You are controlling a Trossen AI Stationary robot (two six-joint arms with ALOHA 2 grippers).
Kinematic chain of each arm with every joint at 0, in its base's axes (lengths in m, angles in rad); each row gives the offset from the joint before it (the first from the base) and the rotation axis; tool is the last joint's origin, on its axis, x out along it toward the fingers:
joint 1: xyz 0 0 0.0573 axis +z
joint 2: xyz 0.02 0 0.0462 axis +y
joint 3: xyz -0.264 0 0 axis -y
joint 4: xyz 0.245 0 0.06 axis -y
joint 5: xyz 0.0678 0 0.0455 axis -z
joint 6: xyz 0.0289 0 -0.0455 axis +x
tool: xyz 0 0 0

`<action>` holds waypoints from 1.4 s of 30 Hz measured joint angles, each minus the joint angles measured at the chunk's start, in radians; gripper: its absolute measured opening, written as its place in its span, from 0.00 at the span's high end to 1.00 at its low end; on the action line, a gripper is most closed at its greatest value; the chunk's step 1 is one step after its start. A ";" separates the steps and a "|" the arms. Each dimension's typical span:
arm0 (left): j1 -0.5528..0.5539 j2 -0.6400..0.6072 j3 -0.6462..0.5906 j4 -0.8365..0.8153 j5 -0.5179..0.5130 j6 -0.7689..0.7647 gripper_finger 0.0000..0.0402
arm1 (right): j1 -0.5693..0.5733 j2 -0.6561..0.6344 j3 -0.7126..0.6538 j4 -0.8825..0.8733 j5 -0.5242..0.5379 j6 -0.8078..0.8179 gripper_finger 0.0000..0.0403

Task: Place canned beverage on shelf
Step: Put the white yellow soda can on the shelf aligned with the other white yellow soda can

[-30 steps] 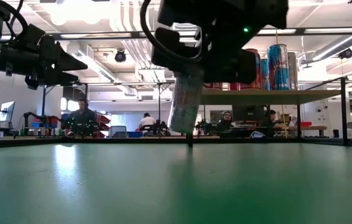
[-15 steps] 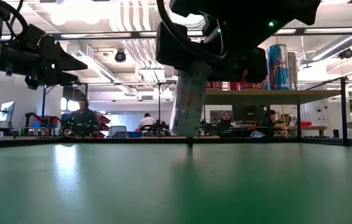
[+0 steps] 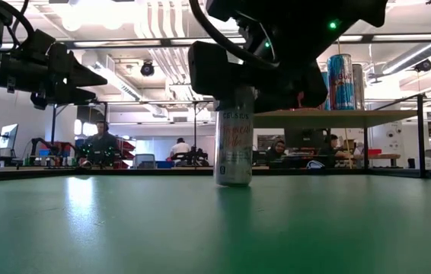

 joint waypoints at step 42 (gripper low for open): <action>0.000 0.000 0.000 0.000 0.000 0.000 0.04 | 0.005 -0.001 0.013 0.023 -0.018 0.134 0.01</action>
